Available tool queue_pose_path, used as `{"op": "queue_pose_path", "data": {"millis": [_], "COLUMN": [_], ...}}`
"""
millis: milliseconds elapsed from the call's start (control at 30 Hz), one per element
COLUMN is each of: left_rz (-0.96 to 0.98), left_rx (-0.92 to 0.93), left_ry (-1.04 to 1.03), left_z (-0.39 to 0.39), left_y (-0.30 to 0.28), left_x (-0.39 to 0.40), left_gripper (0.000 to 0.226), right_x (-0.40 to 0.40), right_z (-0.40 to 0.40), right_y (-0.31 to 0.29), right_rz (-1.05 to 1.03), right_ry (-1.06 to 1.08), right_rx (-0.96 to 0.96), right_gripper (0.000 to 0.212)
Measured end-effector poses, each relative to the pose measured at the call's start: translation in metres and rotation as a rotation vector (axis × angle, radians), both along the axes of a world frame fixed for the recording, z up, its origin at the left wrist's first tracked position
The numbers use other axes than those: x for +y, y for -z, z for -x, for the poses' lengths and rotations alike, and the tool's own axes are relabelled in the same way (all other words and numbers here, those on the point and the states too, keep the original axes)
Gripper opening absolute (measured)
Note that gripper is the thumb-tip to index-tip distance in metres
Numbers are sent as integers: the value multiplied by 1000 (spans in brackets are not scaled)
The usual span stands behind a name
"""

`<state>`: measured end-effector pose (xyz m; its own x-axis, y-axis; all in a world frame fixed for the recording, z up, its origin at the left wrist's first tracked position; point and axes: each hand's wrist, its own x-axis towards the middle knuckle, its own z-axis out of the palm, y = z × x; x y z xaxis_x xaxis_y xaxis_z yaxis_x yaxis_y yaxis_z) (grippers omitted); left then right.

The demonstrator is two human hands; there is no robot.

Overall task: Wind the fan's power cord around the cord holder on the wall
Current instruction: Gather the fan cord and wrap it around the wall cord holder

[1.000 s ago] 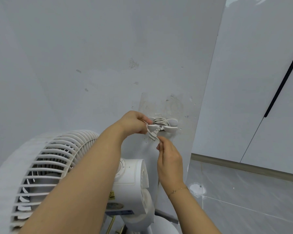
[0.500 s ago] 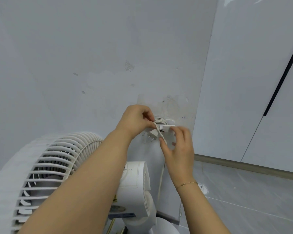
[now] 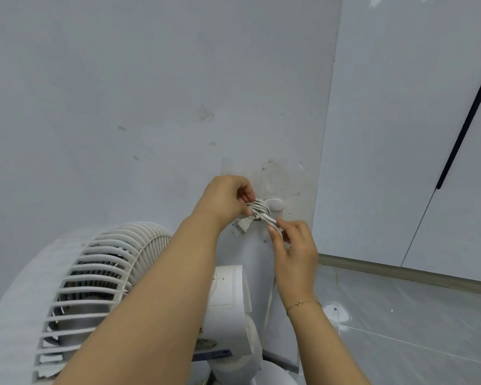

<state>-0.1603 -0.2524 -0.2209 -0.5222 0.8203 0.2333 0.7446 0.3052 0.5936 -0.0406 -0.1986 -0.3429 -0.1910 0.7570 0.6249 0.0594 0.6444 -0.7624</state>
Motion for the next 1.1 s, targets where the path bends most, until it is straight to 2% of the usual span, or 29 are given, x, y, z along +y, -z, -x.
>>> {"op": "queue_pose_path", "data": {"millis": [67,133,367,467,567,700,867,967,1100], "left_rz": [-5,-14,-30,-51,-62,-64,-77,-72,-63], "left_rx": [28,37,36,1,-34,-44,-52,-46,-37], "left_ry": [0,-1,3,-3,10,26,20,13,3], "left_z": [1,2,4,6,10,12,14,13,11], "left_y": [0,1,0,-1,0,-2,-1,-1,-3], "left_x": [1,2,6,5,4,5,7,7,8], "left_gripper": [29,27,26,22,20,18,17,17,17], "right_x": [-1,-2,12,21,21,11,-1,2,0], "right_z": [0,3,5,6,6,-1,-13,-13,2], "right_y": [0,-2,-13,-17,-19,-19,-16,-17,-12], "right_rz": [48,162,903,1068,1040,907,612,611,593], "right_ry": [-46,-125,-548,-702,-724,-524,-428,-434,-293], "right_rx": [26,98,504,559,472,482,183,166,159], "right_gripper": [8,9,14,19,19,22,14,16,25]}}
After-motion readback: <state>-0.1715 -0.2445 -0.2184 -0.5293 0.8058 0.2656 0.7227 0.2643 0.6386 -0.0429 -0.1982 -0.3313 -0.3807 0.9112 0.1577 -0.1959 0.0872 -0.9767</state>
